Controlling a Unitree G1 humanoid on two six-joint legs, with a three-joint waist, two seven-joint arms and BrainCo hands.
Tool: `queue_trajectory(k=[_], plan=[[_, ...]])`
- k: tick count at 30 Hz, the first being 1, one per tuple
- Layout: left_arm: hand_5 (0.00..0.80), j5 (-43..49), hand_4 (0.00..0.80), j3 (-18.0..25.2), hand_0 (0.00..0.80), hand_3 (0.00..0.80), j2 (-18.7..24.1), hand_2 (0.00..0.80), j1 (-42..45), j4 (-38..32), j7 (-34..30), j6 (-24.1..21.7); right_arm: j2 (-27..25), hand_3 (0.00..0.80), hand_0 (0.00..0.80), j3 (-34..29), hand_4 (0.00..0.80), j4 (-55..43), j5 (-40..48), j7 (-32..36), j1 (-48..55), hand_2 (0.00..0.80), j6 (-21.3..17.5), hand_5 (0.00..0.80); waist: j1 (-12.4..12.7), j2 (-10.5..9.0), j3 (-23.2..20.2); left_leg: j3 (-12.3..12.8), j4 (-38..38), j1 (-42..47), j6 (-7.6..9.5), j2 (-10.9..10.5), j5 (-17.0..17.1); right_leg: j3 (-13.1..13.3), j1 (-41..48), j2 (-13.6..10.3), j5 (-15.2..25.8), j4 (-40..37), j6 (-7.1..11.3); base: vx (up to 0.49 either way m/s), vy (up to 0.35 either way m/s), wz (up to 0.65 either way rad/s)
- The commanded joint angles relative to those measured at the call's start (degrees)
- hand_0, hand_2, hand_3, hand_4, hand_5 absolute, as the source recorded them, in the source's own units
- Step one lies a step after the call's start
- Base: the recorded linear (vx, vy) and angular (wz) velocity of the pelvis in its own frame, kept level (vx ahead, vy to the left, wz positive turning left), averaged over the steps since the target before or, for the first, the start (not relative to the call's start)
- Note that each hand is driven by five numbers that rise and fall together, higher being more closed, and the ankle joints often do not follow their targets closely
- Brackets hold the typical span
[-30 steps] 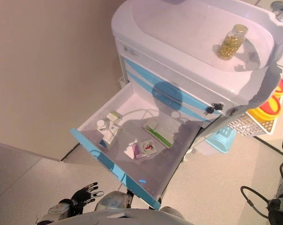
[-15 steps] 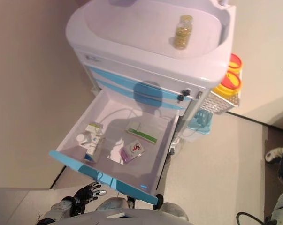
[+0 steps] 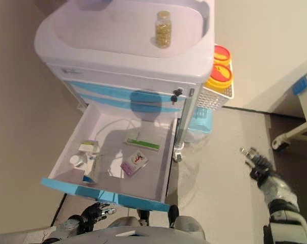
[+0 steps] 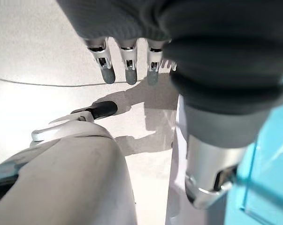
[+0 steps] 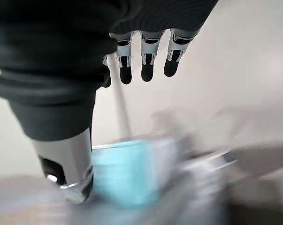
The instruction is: Open the drawer and pick up the medicine
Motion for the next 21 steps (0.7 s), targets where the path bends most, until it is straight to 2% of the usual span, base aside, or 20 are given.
queue_trajectory(k=[1, 5, 8, 15, 19, 21], plan=[[0.000, 0.3, 0.000, 1.2, 0.000, 0.000, -2.3, 0.000, -2.1, 2.4, 0.1, -3.6, 1.3, 0.000, 0.000, 1.8, 0.000, 2.1, -6.4, 2.4, 0.1, 0.000, -2.8, 0.000, 0.1, -0.25, -0.4, 0.3, 1.1, 0.9, -0.56, -1.0, -6.3, -0.6, -2.8, -2.5, 1.8, 2.4, 4.92, -0.002, -0.011, -0.07], [0.000, 1.3, 0.000, 3.0, 0.000, 0.000, -2.6, 0.000, -2.2, 3.2, 0.1, -4.1, 6.1, 0.000, 0.000, 5.5, 0.000, 5.5, -14.0, 6.3, 4.1, 0.000, -7.0, 0.000, 0.0, -0.26, -0.2, 0.1, 1.4, 0.6, -0.37, -1.1, -6.2, -0.8, -2.9, -2.5, 1.9, 2.3, 4.94, 0.007, -0.012, -0.06], [0.000, 1.4, 0.000, 3.9, 0.000, 0.000, -3.0, 0.000, -2.2, 4.0, 0.1, -4.4, 9.8, 0.000, 0.000, 8.1, 0.000, 8.3, -19.0, 6.8, 6.6, 0.000, -8.7, 0.000, -0.2, -0.18, -0.1, -0.2, 1.6, 0.6, -0.17, -1.3, -6.2, -0.8, -3.0, -2.3, 1.8, 2.6, 4.86, 0.033, -0.009, -0.05], [0.000, 1.2, 0.000, 4.8, 0.000, 0.000, -3.8, 0.000, -2.6, 5.0, 0.4, -5.0, 14.5, 0.000, 0.000, 8.9, 0.000, 16.5, -23.0, 5.7, 9.1, 0.000, -4.4, 0.000, -0.2, 0.38, 0.0, -1.4, 2.3, 0.4, 0.31, -1.7, -6.3, -0.7, -3.0, -2.0, 1.3, 3.5, 4.67, 0.039, -0.006, -0.01], [0.000, 2.0, 0.000, 4.7, 0.000, 0.000, -3.8, 0.000, -3.1, 4.4, 1.2, -5.5, 15.3, 0.000, 0.000, 10.0, 0.000, 16.8, -27.5, 4.6, 9.3, 0.000, -4.0, 0.000, -0.4, 0.73, 0.3, -1.6, 3.0, 0.1, 0.53, -1.8, -6.4, -0.5, -3.2, -1.9, 1.0, 4.2, 4.54, 0.019, 0.003, -0.01], [0.000, 5.7, 0.000, 3.5, 0.000, 0.000, -2.9, 0.000, -4.3, 3.2, 3.1, -6.2, 15.0, 0.000, 0.000, 11.4, 0.000, 16.1, -28.1, 4.1, 8.6, 0.000, -4.0, 0.000, -0.5, 1.04, 1.0, -1.8, 3.2, -0.2, 0.61, -1.8, -6.4, -0.4, -3.6, -1.8, 0.8, 4.7, 4.48, 0.000, 0.000, 0.00]])
